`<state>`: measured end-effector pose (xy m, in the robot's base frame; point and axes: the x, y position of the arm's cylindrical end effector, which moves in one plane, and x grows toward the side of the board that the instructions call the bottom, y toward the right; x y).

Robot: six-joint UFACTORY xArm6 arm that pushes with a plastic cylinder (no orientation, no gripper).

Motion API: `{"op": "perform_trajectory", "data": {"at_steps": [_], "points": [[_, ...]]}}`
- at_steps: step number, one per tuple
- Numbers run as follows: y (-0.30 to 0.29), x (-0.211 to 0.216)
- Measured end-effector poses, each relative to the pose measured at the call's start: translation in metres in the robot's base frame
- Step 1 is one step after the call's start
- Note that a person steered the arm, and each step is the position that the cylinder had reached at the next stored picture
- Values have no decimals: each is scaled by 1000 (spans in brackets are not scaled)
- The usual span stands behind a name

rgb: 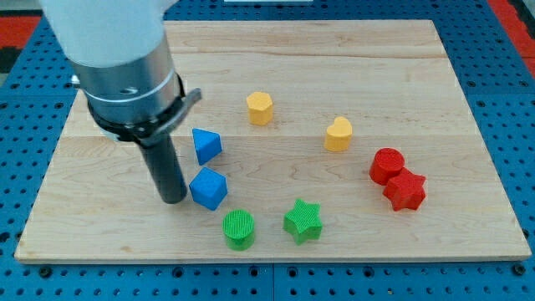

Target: Move the yellow hexagon top left diagonally to the yellow heart

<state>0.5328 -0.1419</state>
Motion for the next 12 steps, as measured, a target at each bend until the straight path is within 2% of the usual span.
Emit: {"op": "perform_trajectory", "data": {"at_steps": [1, 2, 3, 4, 7, 10, 12], "points": [[-57, -33], [-18, -96], [36, -108], [67, -128], [167, -138], [167, -138], [156, -153]]}}
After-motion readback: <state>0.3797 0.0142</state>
